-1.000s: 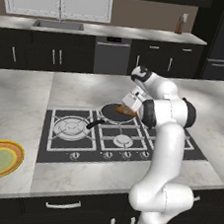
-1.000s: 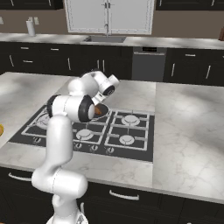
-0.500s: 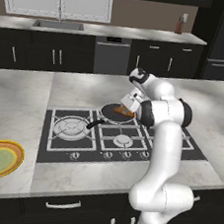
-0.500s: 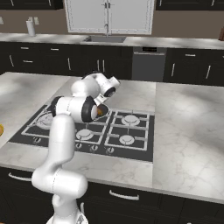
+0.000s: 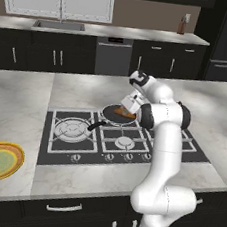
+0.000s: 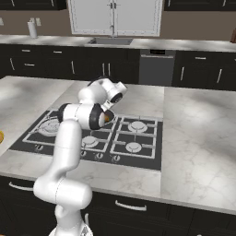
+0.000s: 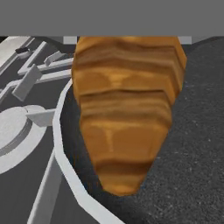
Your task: Pick the croissant and place it on the pan. Then turn on the stove to warm the croissant.
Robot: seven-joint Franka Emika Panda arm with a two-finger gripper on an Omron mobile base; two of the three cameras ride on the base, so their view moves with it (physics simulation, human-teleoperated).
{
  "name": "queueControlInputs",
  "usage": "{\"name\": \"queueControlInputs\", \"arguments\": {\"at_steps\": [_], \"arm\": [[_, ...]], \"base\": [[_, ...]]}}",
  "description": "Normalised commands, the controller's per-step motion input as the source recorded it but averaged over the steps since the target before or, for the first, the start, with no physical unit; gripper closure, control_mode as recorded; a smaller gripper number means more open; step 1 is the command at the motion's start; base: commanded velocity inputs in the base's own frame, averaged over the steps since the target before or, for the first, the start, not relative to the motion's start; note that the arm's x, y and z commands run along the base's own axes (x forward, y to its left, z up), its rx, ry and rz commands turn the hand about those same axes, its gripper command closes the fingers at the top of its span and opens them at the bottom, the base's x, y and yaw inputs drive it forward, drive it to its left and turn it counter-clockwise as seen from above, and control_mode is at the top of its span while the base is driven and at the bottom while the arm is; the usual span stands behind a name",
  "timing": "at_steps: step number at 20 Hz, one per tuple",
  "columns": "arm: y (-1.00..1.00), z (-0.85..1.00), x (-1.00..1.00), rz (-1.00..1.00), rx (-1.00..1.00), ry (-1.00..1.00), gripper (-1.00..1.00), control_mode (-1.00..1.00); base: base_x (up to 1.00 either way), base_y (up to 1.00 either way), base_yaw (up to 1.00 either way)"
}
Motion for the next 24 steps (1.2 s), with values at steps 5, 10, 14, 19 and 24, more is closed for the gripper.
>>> {"name": "queueControlInputs", "arguments": {"at_steps": [5, 10, 14, 19, 24], "arm": [[0.00, -0.14, 0.25, 0.00, 0.00, 0.00, 1.00, -1.00], [0.00, -0.16, 0.23, 0.00, 0.00, 0.00, 1.00, -1.00], [0.00, -0.16, 0.21, 0.00, 0.00, 0.00, 1.00, -1.00], [0.11, -0.14, 0.22, 0.00, -0.01, 0.00, 1.00, -1.00], [0.07, -0.08, 0.14, 0.00, -0.01, 0.00, -1.00, -1.00]], "base": [[0.00, 0.00, 0.00], [0.00, 0.00, 0.00], [0.00, 0.00, 0.00], [0.00, 0.00, 0.00], [0.00, 0.00, 0.00]]}}
